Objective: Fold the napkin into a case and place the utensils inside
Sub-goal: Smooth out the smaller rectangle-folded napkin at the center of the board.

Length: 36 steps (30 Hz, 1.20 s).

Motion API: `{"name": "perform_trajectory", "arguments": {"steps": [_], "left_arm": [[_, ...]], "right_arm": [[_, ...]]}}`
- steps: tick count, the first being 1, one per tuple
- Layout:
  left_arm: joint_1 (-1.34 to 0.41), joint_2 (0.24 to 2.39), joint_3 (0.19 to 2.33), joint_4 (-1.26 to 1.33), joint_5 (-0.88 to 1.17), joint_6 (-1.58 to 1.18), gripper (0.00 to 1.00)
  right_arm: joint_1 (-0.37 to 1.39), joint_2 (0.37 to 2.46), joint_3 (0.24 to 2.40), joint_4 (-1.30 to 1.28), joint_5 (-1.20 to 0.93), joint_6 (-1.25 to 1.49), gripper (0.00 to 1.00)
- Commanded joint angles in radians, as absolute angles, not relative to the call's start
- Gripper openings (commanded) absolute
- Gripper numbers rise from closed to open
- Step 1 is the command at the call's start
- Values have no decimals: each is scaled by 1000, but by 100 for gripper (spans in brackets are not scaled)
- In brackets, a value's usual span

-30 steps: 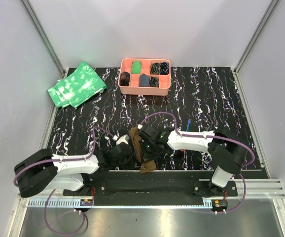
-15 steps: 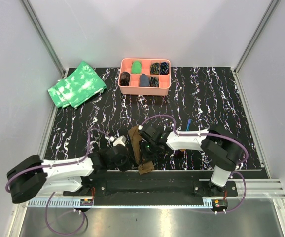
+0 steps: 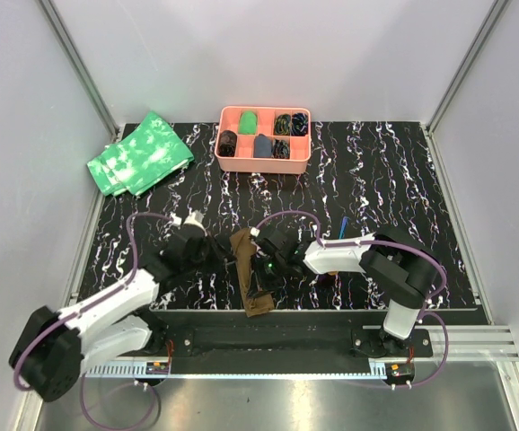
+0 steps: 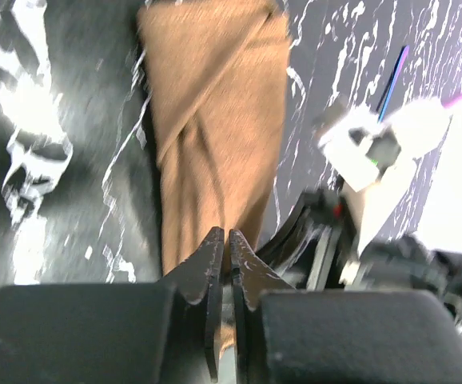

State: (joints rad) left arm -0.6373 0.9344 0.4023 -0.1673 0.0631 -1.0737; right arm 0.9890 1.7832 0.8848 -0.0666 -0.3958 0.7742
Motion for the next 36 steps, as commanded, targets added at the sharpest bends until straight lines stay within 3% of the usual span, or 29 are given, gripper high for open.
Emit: {"name": "perform_trajectory", "arguments": {"steps": [1,17,36], "left_arm": [[-591,1053,482,-40,184,-980,7],[-571,1282,428,81,192,-919,6],[-528,1385,448,67,149,-804,5]], "right_arm": [[980,1835,842,-109,-311,747,10],[976,1789,867,-136,-342,746,11],[876,1560,985,-275,-408,683,59]]}}
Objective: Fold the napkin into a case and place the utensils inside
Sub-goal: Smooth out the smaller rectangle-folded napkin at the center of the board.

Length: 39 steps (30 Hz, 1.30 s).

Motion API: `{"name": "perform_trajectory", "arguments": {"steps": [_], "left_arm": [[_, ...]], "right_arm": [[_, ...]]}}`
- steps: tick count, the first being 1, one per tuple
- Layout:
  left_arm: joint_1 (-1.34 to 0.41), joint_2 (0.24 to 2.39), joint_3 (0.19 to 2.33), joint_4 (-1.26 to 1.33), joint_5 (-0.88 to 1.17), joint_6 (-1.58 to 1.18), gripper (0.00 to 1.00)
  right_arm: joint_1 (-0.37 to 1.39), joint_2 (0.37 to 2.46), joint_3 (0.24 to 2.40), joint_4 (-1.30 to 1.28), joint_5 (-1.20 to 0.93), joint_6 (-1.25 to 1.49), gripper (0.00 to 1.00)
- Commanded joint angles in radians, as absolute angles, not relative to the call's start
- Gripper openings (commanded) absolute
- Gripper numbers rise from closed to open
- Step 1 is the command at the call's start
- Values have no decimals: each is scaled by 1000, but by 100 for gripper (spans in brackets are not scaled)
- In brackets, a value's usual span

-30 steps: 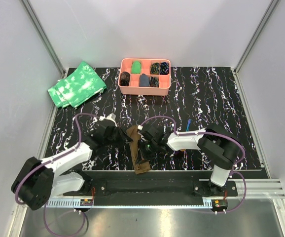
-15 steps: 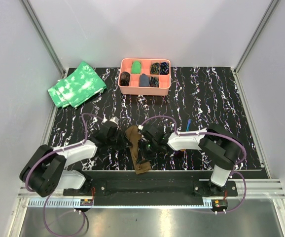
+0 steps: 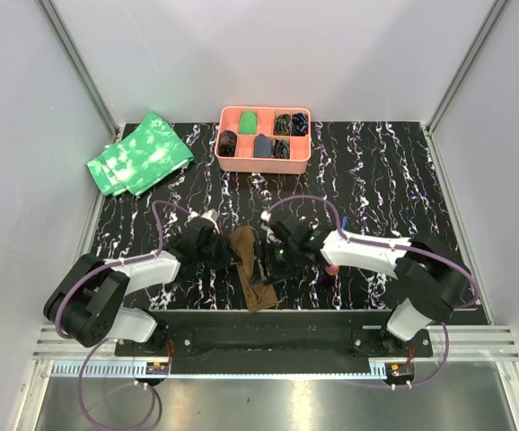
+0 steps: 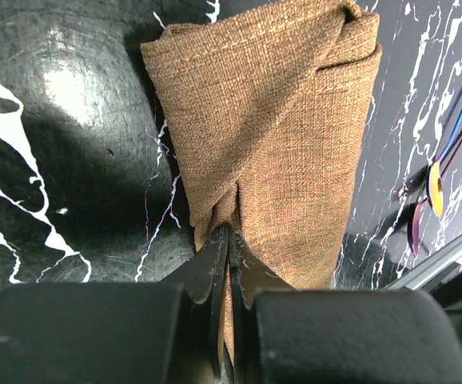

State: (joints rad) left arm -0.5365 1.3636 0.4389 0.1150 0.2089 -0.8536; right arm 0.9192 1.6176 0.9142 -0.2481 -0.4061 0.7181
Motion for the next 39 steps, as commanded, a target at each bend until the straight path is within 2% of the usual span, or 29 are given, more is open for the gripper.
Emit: {"name": "perform_trajectory", "arguments": {"steps": [1,5,6,9,13,24,30,39], "left_arm": [[-528,1385,452,67,150,-804,5],[-528,1376,457,57,150,-804,5],[-528,1376,456,57,150,-807,5],[-528,1370,454,55,152,-808,5],[-528,1362,462,51,160,-813,5],[-528,1170,604,-84,213,-847,8],[-528,1287,563,-3,235,-874,6],[-520,1491,512,71,157,-848,5]], "right_arm": [[861,1577,994,-275,-411,680,59],[859,1653,1048,-259,-426,664,51],[859,1675,1054,-244,-434,670,43],[859,1756,1040,-151,-468,690,27],[861,1871,1005,-26,-500,709,19],[851,1905,948,-11,-474,689,17],[845,1873,951,-11,-468,695,17],[850,1757,976,-101,-472,687,18]]}}
